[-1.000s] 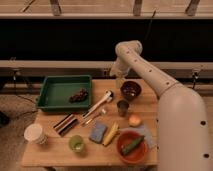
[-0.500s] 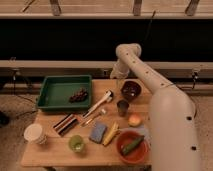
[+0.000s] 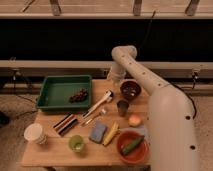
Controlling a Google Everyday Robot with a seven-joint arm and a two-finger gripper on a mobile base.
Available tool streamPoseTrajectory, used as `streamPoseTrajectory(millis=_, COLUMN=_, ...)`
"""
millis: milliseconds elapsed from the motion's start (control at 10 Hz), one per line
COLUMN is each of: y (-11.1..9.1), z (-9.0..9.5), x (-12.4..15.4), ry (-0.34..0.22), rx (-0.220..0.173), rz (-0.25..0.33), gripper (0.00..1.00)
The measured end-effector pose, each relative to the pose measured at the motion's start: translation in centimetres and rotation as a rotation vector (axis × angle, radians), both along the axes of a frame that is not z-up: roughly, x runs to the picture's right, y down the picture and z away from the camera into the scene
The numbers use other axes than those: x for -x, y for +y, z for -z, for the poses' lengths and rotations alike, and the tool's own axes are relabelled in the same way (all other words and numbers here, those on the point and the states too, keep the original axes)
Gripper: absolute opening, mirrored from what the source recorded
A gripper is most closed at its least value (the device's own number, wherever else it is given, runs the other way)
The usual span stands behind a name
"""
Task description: Wipe purple bowl with brush
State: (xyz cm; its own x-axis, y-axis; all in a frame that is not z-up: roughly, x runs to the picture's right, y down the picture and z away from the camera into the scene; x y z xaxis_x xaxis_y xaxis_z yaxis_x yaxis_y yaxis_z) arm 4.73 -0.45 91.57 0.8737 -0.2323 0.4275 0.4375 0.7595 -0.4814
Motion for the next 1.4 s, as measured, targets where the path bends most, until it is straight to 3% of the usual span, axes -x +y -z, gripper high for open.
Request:
streamPoseTrajectory(millis=300, y=2.1, z=-0.1, x=1.9, ry=-0.021, rx=0.018, rz=0.047, gripper=0.65)
streamPoseTrajectory(millis=900, y=5.0, z=-0.6, x=3.2, ry=-0.034, rx=0.044, rz=0.109, gripper=0.65)
streamPoseTrajectory(millis=1400, y=5.7, z=-0.9, x=3.6, ry=-0.039, rx=0.043, rz=0.118, gripper=0.65)
